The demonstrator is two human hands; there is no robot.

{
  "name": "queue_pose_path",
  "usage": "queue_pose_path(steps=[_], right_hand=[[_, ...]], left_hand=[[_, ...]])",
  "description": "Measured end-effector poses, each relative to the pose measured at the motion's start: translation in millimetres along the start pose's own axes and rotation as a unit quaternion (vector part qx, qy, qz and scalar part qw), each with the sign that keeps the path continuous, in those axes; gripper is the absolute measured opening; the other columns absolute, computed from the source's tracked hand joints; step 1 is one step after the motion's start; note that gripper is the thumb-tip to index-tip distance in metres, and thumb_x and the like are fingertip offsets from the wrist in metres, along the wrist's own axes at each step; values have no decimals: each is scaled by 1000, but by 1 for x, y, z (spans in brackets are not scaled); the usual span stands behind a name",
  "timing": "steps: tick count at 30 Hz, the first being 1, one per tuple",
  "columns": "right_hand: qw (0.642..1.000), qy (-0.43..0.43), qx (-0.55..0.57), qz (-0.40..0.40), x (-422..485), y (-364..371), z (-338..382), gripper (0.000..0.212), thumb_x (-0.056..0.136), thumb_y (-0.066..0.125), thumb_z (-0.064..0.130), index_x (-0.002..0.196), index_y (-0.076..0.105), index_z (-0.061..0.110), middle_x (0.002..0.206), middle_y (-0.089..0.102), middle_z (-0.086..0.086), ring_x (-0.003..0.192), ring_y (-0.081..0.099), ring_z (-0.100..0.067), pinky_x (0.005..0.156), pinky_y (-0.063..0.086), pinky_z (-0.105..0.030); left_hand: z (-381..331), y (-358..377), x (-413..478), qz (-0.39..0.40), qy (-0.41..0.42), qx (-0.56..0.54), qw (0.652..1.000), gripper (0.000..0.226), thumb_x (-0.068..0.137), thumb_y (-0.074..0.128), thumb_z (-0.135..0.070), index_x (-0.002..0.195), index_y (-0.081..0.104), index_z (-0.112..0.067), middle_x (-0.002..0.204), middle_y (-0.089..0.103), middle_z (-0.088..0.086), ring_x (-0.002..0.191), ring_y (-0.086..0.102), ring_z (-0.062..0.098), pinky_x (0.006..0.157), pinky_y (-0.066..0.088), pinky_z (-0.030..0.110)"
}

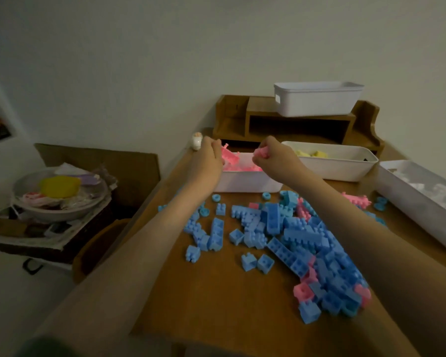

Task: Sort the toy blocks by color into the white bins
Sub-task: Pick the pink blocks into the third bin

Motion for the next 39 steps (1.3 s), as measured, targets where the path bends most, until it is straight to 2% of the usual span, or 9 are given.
queue_pose_path(steps=[2, 8, 12, 18, 22, 27, 31, 35, 39], right_hand=[[999, -6, -31, -8, 22, 9, -9, 20, 94, 48, 21, 111, 47, 10, 100, 56, -6, 81, 50, -16, 61, 39, -23], [981, 24, -169, 94, 42, 34, -40, 70, 88, 50, 53, 142, 27, 15, 140, 44, -13, 126, 42, -33, 102, 35, -45], [986, -19, -155, 56, 24, 13, -36, 82, 84, 55, 56, 146, 17, 19, 148, 33, -11, 134, 32, -33, 108, 27, -51], [982, 11, -182, 54, -22, -24, -58, 37, 92, 53, 32, 126, 45, 21, 123, 55, -5, 116, 48, -27, 100, 39, -47], [965, 99, -228, 78, -51, -28, -88, 29, 93, 48, 40, 117, 54, 24, 117, 60, -2, 112, 51, -24, 101, 35, -42], [938, 123, -301, 118, -65, -19, -100, 44, 87, 49, 56, 109, 60, 20, 121, 54, -7, 121, 38, -28, 100, 28, -46], [936, 126, -308, 111, -68, -16, -104, 48, 87, 47, 58, 108, 64, 19, 126, 48, -7, 124, 32, -29, 99, 25, -45], [964, 81, -252, 1, -71, -36, -96, 38, 89, 47, 50, 99, 63, 17, 115, 52, -4, 118, 35, -27, 96, 24, -42], [985, 30, -157, -58, -71, -48, -90, 28, 89, 51, 39, 101, 55, 14, 101, 62, -6, 100, 52, -29, 90, 38, -42]], left_hand=[[-4, 9, 12, 34, 43, 51, 997, 29, 102, 30, -29, 107, 49, -8, 104, 65, 13, 91, 60, 28, 70, 41, 32], [4, 52, 26, 176, 95, 290, 936, 36, 99, 38, -31, 131, 49, -21, 133, 51, 10, 121, 46, 29, 96, 40, 43], [-15, 50, 1, 115, 149, 259, 947, 39, 96, 44, -27, 135, 44, -27, 147, 31, 5, 135, 24, 25, 105, 25, 41], [-17, 75, -54, 260, 171, 288, 906, 36, 95, 39, -17, 123, 51, -36, 123, 52, -5, 118, 40, 21, 87, 22, 36], [-5, 93, -62, 311, 128, 291, 895, 53, 94, 36, 3, 132, 49, -31, 129, 53, 0, 115, 48, 22, 94, 34, 37], [1, 92, -55, 302, 94, 175, 932, 39, 94, 45, 2, 129, 53, -14, 128, 56, 6, 112, 55, 17, 83, 40, 21], [1, 83, -55, 263, 100, 163, 946, 31, 98, 44, -7, 128, 51, -13, 120, 60, 8, 105, 57, 20, 83, 46, 30], [1, 73, -51, 206, 158, 190, 947, 23, 99, 42, -24, 113, 59, -16, 109, 62, 5, 97, 57, 22, 73, 42, 31], [-2, 76, -55, 195, 218, 253, 922, 24, 97, 44, -34, 109, 63, -27, 101, 65, -5, 95, 57, 18, 84, 41, 36]])
Point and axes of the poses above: each hand's wrist, its own x-axis towards the middle knuckle, its own y-axis out of the palm, z = x × y, the point moved 6 cm from there along x, towards the middle knuckle
